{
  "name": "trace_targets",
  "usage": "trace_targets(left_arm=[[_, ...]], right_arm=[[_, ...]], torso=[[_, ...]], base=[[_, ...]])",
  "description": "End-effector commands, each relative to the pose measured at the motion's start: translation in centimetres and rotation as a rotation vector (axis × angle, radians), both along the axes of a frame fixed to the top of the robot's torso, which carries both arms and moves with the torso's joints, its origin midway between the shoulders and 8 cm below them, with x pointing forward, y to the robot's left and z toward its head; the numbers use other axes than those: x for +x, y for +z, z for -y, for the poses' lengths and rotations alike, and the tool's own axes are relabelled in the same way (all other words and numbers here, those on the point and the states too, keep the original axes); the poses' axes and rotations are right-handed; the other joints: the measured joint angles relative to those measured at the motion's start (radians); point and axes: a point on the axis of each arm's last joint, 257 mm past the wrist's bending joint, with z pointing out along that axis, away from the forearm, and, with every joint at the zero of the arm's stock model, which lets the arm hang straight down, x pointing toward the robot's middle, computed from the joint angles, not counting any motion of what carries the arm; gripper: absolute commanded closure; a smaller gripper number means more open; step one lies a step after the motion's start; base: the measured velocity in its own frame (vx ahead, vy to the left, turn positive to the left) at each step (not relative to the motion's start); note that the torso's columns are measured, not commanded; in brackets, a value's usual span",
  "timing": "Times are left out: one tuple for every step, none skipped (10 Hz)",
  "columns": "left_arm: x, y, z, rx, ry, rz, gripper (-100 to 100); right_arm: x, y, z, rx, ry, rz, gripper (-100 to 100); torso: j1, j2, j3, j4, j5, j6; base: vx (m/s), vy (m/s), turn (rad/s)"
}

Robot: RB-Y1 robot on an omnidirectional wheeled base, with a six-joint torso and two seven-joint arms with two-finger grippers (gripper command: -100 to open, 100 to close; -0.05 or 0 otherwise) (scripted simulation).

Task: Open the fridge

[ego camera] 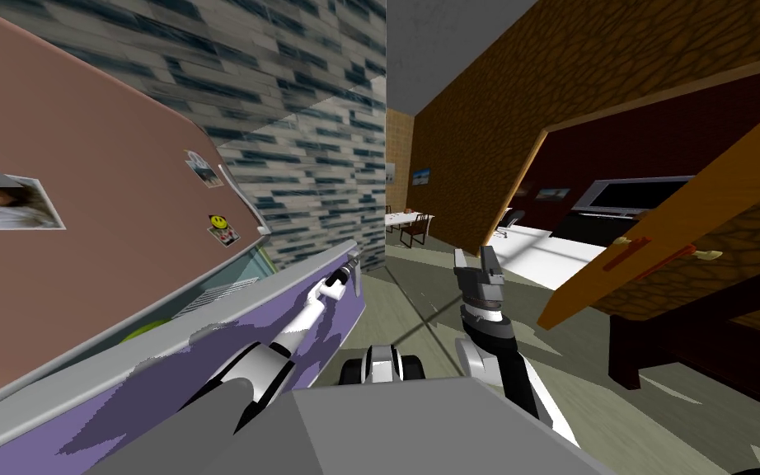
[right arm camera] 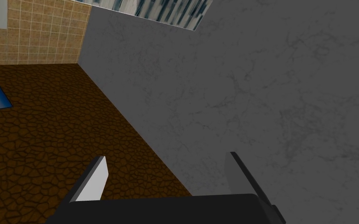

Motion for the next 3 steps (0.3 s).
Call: trace_targets(left_arm=[[-0.02,-0.07,0.00,0.000,0.000,-0.001,0],[-0.03,-0.11,-0.01,0.000,0.000,-0.002,0],[-0.04,-0.14,-0.01,0.000,0.000,-0.003,0]], right_arm=[[0.00,0.00,0.00,0.000,0.000,0.000,0],[0.00,0.00,0.00,0.000,0.000,0.000,0],[0.00,0.00,0.00,0.000,0.000,0.000,0]], torso=[[0.000,0.000,0.000,-0.001,0.000,0.000],[0.001,-0.001,0.000,-0.001,0.000,0.000],[0.001,-0.001,-0.001,-0.001,0.000,0.000]], base=[[0.000,0.000,0.000],[0.000,0.000,0.000],[0.000,0.000,0.000]])
